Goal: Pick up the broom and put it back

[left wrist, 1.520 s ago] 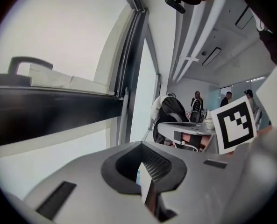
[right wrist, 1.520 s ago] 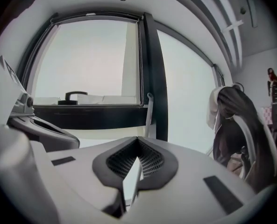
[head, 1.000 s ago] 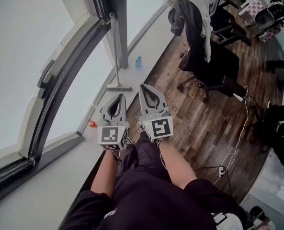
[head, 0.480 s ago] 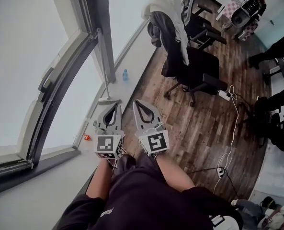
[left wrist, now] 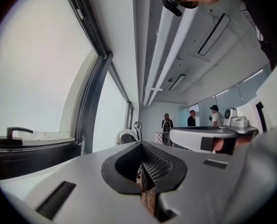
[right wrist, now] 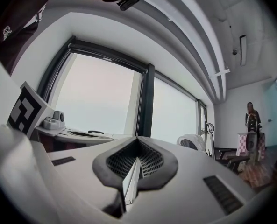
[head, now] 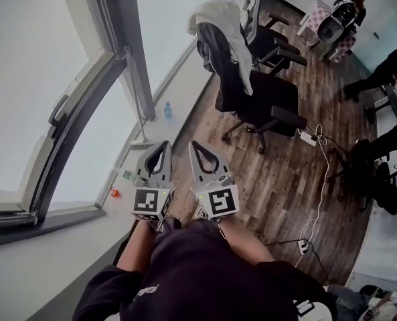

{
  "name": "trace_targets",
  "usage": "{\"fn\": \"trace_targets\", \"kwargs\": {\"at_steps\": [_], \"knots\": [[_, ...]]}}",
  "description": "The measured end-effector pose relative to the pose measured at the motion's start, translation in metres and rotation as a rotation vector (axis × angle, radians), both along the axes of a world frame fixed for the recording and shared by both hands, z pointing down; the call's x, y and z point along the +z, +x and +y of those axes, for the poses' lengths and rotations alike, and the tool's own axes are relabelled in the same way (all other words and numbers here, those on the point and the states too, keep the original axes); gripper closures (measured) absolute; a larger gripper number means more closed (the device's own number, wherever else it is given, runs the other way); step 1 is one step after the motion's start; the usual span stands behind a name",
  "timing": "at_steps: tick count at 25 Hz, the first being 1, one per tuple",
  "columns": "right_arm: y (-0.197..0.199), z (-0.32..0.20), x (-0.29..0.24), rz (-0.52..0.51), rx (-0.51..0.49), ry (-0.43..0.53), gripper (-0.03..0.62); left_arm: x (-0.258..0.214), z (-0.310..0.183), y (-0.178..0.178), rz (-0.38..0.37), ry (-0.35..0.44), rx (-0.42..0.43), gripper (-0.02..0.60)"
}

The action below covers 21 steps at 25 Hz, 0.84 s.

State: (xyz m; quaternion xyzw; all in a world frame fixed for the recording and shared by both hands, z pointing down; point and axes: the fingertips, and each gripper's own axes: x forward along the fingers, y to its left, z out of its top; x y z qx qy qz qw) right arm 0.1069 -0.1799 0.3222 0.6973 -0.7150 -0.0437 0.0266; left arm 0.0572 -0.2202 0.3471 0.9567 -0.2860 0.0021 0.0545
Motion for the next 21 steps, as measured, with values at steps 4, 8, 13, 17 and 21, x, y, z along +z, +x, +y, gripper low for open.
{"fn": "trace_targets", "kwargs": {"at_steps": [4,8,13,17,21], "knots": [[0.006,0.008,-0.009,-0.001,-0.004,0.027,0.572,-0.008,0.011,0.014,0.000,0.024,0.019,0.581],[0.007,0.011,-0.013,0.013,-0.015,0.042,0.572,-0.009,0.017,0.018,-0.001,0.030,0.021,0.581],[0.014,0.018,-0.015,0.014,-0.015,0.049,0.572,-0.010,0.025,0.025,-0.006,0.030,0.028,0.581],[0.018,0.021,-0.015,0.016,-0.013,0.049,0.572,-0.010,0.029,0.031,-0.019,0.027,0.030,0.581],[0.017,0.022,-0.015,0.014,-0.017,0.048,0.572,-0.011,0.031,0.032,-0.030,0.025,0.028,0.581]]}}
